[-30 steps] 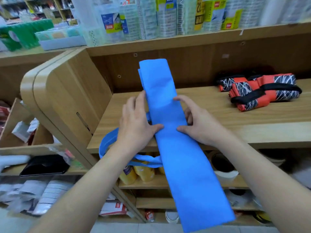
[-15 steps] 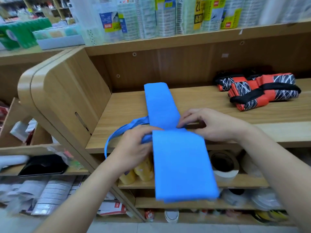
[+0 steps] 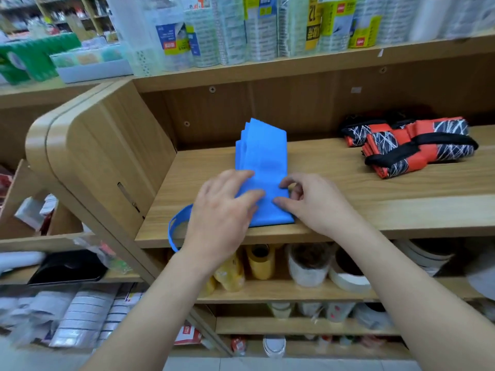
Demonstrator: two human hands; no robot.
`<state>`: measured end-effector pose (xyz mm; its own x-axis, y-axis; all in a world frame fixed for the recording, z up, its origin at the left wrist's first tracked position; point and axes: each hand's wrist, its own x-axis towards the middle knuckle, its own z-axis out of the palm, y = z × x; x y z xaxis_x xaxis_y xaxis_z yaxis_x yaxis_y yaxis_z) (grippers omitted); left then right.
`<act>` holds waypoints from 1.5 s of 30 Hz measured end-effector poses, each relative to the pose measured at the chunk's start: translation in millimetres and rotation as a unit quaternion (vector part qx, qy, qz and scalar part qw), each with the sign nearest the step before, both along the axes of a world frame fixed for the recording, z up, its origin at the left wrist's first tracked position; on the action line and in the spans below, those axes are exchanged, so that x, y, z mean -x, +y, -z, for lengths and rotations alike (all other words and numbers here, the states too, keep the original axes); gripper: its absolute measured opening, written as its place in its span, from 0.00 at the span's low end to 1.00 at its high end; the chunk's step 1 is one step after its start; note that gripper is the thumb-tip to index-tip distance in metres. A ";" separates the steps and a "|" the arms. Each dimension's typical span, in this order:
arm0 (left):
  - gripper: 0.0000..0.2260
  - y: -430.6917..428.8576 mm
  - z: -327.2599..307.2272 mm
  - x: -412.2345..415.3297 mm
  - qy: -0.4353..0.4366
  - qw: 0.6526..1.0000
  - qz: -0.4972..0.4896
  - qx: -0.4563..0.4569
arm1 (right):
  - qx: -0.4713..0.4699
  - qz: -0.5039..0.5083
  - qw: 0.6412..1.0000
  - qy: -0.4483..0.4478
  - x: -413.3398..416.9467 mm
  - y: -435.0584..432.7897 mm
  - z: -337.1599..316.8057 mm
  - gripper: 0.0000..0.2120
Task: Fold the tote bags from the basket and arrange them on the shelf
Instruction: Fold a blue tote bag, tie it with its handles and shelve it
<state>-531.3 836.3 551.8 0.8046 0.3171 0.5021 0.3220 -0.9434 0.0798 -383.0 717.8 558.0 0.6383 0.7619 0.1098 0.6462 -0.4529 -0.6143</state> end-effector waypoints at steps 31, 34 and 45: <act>0.11 7.4 -8.3 -6.9 0.012 0.919 0.001 0.394 | -0.296 0.078 0.905 0.295 27.7 32.9 -13.9 0.14; 0.08 -2.6 -7.4 -4.5 0.001 0.935 0.018 0.355 | -0.345 0.096 0.892 0.275 30.1 35.2 -3.4 0.08; 0.28 9.5 -14.1 -5.8 -0.053 0.784 0.109 0.609 | -0.407 0.040 0.894 0.183 31.3 29.0 5.2 0.13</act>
